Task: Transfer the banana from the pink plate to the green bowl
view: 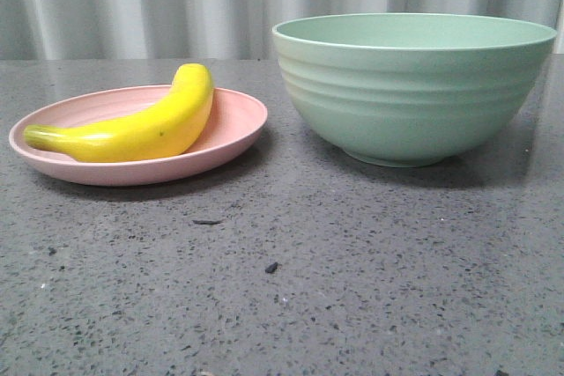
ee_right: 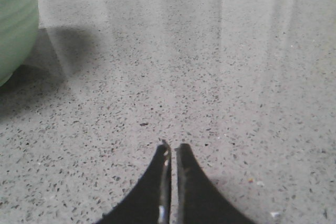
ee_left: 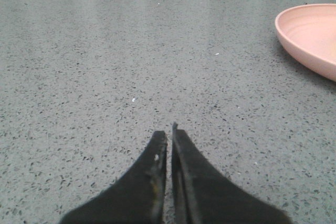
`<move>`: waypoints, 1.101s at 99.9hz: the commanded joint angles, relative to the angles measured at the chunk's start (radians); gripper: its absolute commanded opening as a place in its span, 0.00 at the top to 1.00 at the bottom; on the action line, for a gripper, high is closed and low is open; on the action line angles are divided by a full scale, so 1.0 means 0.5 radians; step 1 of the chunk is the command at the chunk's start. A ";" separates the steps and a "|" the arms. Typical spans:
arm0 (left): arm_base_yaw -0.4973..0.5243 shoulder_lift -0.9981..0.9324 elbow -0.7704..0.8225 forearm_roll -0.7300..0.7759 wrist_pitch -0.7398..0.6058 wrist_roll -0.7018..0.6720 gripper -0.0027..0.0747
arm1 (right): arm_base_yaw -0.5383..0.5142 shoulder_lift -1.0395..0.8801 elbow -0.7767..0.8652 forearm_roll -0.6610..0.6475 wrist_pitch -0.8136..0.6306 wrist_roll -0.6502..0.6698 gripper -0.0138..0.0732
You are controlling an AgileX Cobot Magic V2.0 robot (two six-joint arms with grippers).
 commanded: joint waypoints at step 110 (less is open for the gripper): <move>0.007 -0.058 0.017 0.007 -0.225 -0.001 0.99 | -0.014 -0.039 0.047 -0.021 -0.039 -0.006 0.91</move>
